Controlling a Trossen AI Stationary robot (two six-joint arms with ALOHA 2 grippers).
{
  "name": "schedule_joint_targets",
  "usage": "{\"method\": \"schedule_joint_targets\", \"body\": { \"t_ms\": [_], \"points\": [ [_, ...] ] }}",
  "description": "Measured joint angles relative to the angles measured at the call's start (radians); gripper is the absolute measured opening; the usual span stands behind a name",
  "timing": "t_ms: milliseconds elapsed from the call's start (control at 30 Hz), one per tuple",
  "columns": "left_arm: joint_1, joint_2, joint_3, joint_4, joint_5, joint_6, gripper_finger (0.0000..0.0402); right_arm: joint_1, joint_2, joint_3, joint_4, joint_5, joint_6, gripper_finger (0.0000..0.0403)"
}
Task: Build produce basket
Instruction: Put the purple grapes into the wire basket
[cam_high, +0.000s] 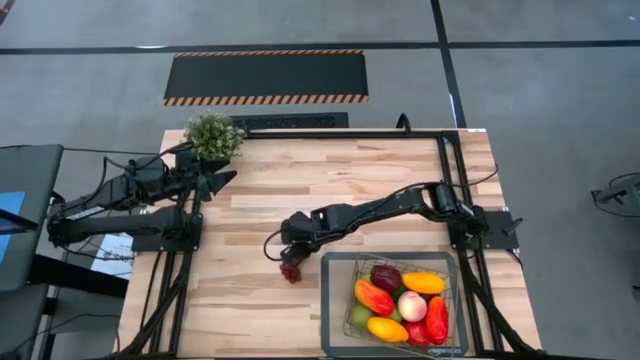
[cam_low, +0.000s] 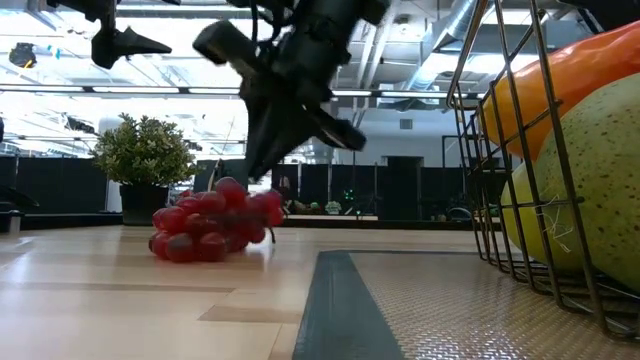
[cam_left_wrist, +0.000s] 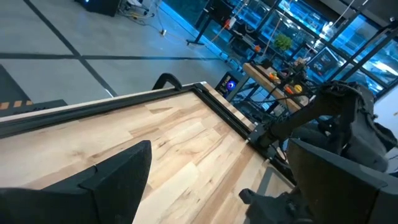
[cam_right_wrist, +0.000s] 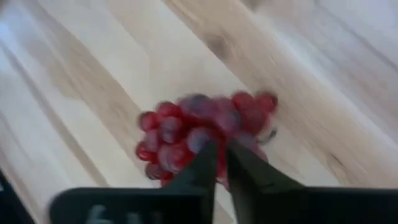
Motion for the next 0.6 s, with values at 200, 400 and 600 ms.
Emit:
{"method": "schedule_joint_targets", "body": {
  "t_ms": [200,400,600],
  "points": [
    [0.0,0.0,0.0,0.0,0.0,0.014,0.0359,-0.011,0.001,0.109,-0.078,0.007,-0.08,0.0013],
    [0.0,0.0,0.0,-0.001,0.01,0.039,0.0359,-0.007,0.001,0.129,-0.127,-0.015,-0.253,0.0025],
    [0.0,0.0,0.0,-0.012,0.014,0.042,0.036,-0.019,0.025,0.127,-0.108,-0.176,-0.579,0.0128]
  ]
}}
